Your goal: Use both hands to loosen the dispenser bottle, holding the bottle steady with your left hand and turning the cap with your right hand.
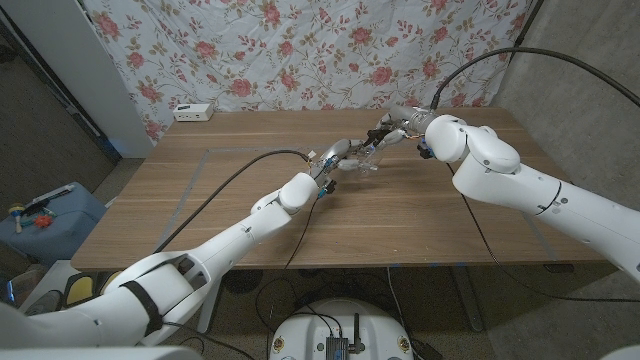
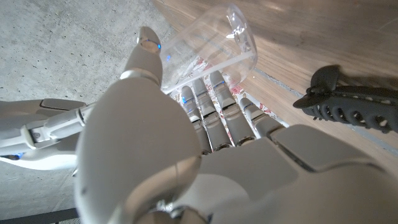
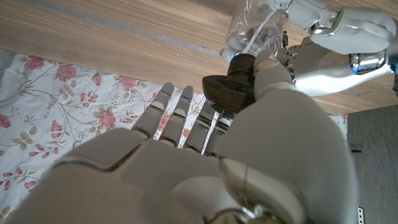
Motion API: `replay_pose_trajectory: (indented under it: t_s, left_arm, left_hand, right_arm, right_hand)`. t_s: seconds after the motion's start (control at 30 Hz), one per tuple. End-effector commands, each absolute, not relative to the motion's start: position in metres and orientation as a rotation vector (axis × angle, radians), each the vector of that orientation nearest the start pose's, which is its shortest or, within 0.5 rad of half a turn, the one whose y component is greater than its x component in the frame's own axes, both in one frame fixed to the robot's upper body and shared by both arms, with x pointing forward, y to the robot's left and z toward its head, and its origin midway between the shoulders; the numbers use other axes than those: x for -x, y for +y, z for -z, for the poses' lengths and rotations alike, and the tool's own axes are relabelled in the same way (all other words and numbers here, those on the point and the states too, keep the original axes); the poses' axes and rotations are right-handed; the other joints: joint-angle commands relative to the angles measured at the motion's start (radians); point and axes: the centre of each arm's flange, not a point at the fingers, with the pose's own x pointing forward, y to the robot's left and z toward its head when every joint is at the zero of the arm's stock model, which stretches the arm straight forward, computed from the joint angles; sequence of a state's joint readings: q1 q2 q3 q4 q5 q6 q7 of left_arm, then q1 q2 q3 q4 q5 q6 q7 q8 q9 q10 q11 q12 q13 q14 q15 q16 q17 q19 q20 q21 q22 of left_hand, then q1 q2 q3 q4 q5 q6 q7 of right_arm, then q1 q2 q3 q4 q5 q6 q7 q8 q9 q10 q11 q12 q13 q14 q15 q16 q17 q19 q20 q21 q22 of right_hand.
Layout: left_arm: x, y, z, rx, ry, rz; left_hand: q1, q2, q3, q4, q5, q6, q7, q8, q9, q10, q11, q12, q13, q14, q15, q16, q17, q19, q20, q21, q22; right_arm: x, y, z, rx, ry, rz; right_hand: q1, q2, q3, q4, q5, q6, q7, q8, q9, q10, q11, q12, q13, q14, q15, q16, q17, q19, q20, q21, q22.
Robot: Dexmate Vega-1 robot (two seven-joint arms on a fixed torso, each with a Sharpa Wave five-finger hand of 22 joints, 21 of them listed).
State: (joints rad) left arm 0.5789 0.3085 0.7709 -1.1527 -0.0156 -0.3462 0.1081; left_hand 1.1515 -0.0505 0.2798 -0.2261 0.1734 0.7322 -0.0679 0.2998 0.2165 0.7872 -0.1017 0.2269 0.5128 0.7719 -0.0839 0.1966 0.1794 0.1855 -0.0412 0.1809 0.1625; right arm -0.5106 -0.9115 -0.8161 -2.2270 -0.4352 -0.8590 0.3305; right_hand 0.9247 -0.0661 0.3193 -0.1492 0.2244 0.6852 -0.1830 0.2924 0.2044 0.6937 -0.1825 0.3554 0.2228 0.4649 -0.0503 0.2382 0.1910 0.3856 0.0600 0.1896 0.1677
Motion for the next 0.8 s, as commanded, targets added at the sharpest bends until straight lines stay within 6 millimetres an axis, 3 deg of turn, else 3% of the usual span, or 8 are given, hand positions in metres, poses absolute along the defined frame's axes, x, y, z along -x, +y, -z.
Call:
replay_pose_trajectory:
  t_s: [0.03, 0.8]
  left_arm:
    - [-0.6523, 0.0599, 0.0121, -0.596, -0.772, 0.42]
    - [-0.6553, 0.0605, 0.01, -0.596, -0.771, 0.424]
  left_hand:
    - [-0.115, 0.132, 0.081, 0.073, 0.006, 0.109, -0.008, 0.006, 0.004, 0.052, -0.045, 0.004, 0.003, 0.008, -0.069, 0.001, 0.002, 0.008, -0.071, 0.002, 0.002]
    - [-0.118, 0.132, 0.082, 0.074, 0.006, 0.107, -0.006, 0.004, 0.004, 0.051, -0.043, 0.002, 0.003, 0.009, -0.067, 0.0, 0.001, 0.008, -0.071, 0.002, 0.002]
  right_arm:
    - [-0.5271, -0.1763, -0.0966, 1.414, -0.359, -0.018]
    - [-0.5326, -0.1739, -0.0956, 1.409, -0.354, -0.034]
  right_hand:
    - [0.0, 0.0, 0.011, 0.002, 0.002, 0.017, 0.0, 0.008, 0.001, 0.016, -0.004, 0.005, 0.001, 0.017, -0.119, -0.001, -0.002, 0.006, -0.006, 0.0, -0.001]
    - [-0.008, 0.013, 0.042, 0.006, 0.0, 0.121, -0.011, 0.033, -0.002, 0.121, -0.029, 0.017, -0.005, 0.086, -0.153, -0.009, -0.002, 0.018, -0.02, -0.001, -0.001]
